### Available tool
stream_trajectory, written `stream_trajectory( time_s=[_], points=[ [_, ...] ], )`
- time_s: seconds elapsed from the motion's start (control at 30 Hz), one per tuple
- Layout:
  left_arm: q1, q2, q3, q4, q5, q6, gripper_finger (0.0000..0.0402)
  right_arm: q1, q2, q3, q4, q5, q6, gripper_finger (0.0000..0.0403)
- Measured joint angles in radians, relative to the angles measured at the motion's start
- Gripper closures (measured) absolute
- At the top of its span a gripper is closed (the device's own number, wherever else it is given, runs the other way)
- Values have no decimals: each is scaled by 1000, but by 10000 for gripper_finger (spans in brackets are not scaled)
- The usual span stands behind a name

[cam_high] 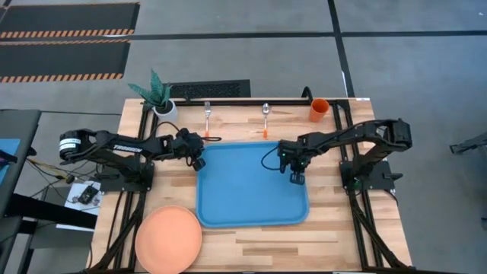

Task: Pick and place plate/cup/fork/spoon on tray
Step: Move the blue serving tray to the center of the table

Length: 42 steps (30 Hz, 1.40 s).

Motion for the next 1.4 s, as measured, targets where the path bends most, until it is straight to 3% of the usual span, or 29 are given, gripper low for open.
stream_trajectory(
  time_s=[0.9,1.4],
  points=[
    [45,0,0,40,20,3,356,238,-3,-42,30,-51,295,389],
    [113,-1,70,19,96,-1,356,230,-76,-48,76,-50,223,376]
  ],
)
